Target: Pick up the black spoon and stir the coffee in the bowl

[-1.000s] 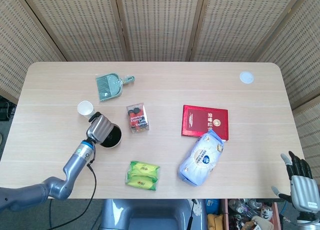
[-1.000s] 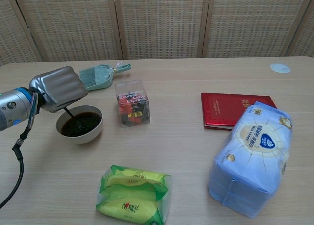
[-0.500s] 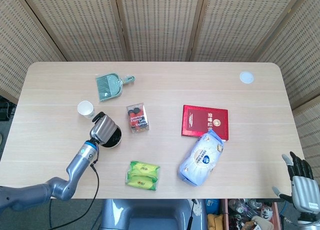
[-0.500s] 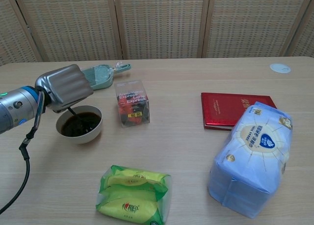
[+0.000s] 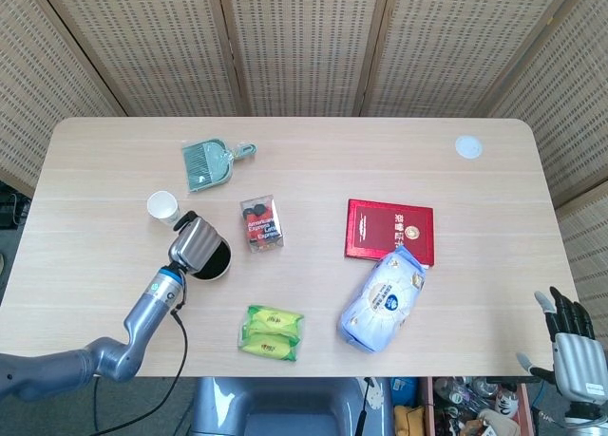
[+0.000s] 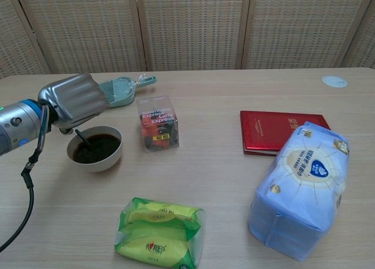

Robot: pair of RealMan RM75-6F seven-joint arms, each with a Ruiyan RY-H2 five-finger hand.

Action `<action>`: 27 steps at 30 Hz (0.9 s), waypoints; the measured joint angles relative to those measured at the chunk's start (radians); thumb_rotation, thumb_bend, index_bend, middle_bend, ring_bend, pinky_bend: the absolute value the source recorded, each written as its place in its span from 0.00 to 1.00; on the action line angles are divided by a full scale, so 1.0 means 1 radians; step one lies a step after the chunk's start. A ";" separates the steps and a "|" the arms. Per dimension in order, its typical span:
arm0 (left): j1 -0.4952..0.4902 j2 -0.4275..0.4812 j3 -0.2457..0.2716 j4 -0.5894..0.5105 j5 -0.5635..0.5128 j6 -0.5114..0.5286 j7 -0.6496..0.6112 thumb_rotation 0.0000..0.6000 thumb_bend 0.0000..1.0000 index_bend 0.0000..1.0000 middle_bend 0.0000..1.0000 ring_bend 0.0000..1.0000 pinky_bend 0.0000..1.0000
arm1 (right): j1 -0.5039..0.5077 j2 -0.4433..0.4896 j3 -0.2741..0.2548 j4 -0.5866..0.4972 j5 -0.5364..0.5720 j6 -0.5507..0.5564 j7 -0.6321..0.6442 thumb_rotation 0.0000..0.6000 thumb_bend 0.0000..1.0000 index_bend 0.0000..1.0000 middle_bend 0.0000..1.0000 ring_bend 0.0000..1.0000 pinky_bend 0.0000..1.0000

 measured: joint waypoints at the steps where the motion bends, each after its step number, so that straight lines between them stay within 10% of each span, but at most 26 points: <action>1: 0.002 0.005 -0.004 -0.009 0.000 0.006 -0.010 1.00 0.14 0.59 0.79 0.71 0.71 | 0.000 0.000 0.000 -0.001 0.000 0.000 0.000 1.00 0.24 0.08 0.04 0.00 0.00; 27: 0.272 0.303 -0.021 -0.413 0.042 0.244 -0.636 1.00 0.14 0.14 0.39 0.37 0.59 | 0.026 0.011 0.003 -0.031 -0.026 -0.009 -0.028 1.00 0.24 0.08 0.04 0.00 0.00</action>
